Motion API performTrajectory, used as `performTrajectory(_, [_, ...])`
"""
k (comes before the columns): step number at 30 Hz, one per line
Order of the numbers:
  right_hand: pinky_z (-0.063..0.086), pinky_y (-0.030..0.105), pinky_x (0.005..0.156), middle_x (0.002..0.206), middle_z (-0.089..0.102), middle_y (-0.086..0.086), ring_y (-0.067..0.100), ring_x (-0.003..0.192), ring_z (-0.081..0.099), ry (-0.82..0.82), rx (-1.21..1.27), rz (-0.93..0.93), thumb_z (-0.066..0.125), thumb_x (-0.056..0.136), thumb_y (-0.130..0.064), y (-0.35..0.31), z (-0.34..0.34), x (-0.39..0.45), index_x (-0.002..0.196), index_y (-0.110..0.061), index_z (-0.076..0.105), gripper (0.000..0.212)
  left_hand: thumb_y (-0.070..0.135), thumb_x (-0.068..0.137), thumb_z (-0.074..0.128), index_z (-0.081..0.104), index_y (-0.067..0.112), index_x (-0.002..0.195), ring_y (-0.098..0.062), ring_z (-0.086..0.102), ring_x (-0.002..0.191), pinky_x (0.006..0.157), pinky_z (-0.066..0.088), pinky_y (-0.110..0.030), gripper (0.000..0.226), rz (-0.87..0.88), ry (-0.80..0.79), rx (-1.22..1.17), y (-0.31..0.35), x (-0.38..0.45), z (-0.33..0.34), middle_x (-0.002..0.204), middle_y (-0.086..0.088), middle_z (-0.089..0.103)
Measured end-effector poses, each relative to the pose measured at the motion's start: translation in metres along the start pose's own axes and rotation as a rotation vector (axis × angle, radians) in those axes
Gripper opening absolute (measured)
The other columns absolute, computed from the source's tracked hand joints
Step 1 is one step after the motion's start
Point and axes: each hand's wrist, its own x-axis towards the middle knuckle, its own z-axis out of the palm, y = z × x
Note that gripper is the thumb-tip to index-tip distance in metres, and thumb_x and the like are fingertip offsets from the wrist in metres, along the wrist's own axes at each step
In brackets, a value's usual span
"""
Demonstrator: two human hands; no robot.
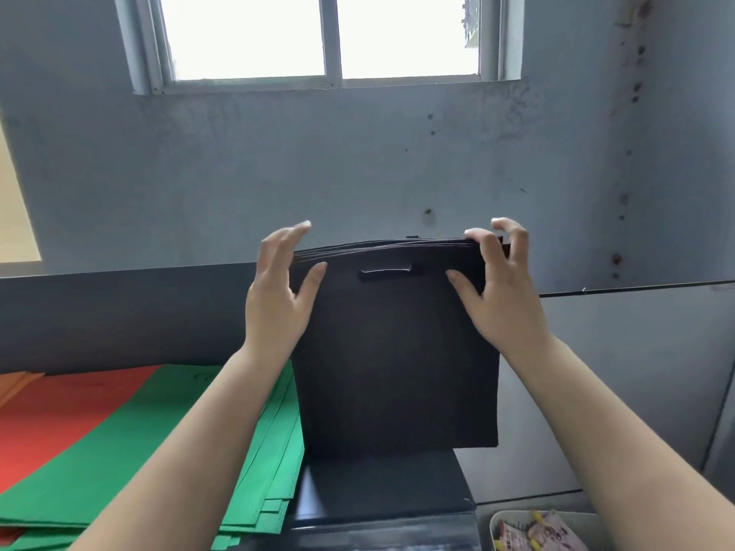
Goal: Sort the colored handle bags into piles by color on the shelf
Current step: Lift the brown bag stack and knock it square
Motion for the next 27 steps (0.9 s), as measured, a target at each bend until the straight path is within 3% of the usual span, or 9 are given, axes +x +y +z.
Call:
performTrajectory(5, [0.051,0.044,0.081,0.143,0.030,0.019,0.039,0.106,0.054,-0.011,-0.047,0.017,0.072,0.084,-0.022,0.004,-0.001,0.001,0.123,0.000,0.051,0.050,0.017,0.087,0.067,0.069,0.012,0.106,-0.004,0.050,0.098,0.084,0.033,-0.002,0.019,-0.027,0.009,0.014,-0.006,0.001,-0.001,0.109,-0.005,0.058])
performTrajectory(8, [0.045,0.036,0.090,0.142,0.033,0.019,0.036,0.118,0.048,-0.016,-0.025,0.026,0.072,0.084,-0.020,0.005,0.002,0.002,0.126,0.002,0.048,0.053,0.018,0.086,0.069,0.069,0.012,0.105,0.003,0.048,0.096,0.084,0.032,0.000,0.020,-0.052,0.002,-0.013,-0.006,0.002,0.000,0.108,-0.003,0.059])
performTrajectory(11, [0.028,0.010,0.095,0.139,0.038,0.015,0.022,0.124,0.041,0.022,0.124,0.064,0.074,0.081,-0.017,0.009,0.005,-0.002,0.139,-0.003,0.036,0.071,0.021,0.085,0.070,0.058,0.018,0.119,0.005,0.045,0.106,0.094,0.030,-0.002,0.036,-0.144,0.035,-0.110,-0.009,-0.001,0.002,0.115,0.006,0.055])
performTrajectory(15, [0.034,0.007,0.095,0.131,0.049,-0.017,-0.012,0.115,0.048,-0.064,0.532,0.362,0.074,0.080,-0.011,0.010,0.019,-0.030,0.149,-0.019,0.008,0.095,0.020,0.080,0.073,0.046,0.023,0.127,0.000,0.057,0.105,0.099,0.043,-0.023,0.055,-0.560,0.047,-0.390,-0.019,-0.036,0.012,0.113,0.014,0.060])
performTrajectory(17, [0.042,0.018,0.096,0.124,0.055,-0.016,-0.005,0.112,0.053,-0.095,0.568,0.453,0.075,0.079,-0.011,0.017,0.029,-0.048,0.147,-0.018,0.021,0.087,0.019,0.077,0.076,0.051,0.024,0.119,-0.005,0.062,0.100,0.093,0.048,-0.028,0.049,-0.696,0.029,-0.426,-0.026,-0.057,0.017,0.102,0.018,0.062])
performTrajectory(19, [0.048,0.024,0.093,0.113,0.061,-0.012,0.004,0.104,0.059,-0.077,0.531,0.482,0.077,0.077,-0.013,0.021,0.031,-0.052,0.129,-0.016,0.044,0.062,0.018,0.076,0.077,0.058,0.026,0.104,-0.012,0.065,0.097,0.087,0.050,-0.029,0.035,-0.730,0.019,-0.481,-0.029,-0.062,0.017,0.094,0.017,0.067])
performTrajectory(21, [0.049,0.011,0.081,0.099,0.062,-0.018,-0.006,0.090,0.059,-0.033,0.530,0.455,0.077,0.077,-0.014,0.022,0.028,-0.040,0.110,-0.020,0.051,0.041,0.018,0.077,0.077,0.064,0.027,0.094,-0.009,0.068,0.091,0.077,0.053,-0.023,0.024,-0.668,0.021,-0.541,-0.026,-0.047,0.016,0.087,0.015,0.072])
performTrajectory(23, [0.044,0.002,0.071,0.093,0.058,-0.022,-0.010,0.084,0.057,0.023,0.517,0.406,0.075,0.079,-0.016,0.018,0.024,-0.022,0.102,-0.023,0.052,0.034,0.019,0.077,0.077,0.066,0.027,0.090,-0.002,0.068,0.085,0.069,0.052,-0.015,0.019,-0.572,0.056,-0.548,-0.016,-0.023,0.013,0.085,0.018,0.072])
performTrajectory(27, [0.039,-0.001,0.069,0.089,0.057,-0.024,-0.010,0.079,0.055,0.124,0.493,0.349,0.075,0.079,-0.021,0.007,0.021,0.013,0.101,-0.023,0.051,0.032,0.026,0.072,0.081,0.062,0.030,0.094,0.000,0.068,0.086,0.071,0.052,-0.016,0.030,-0.504,0.107,-0.554,0.000,0.024,0.007,0.091,0.017,0.071])
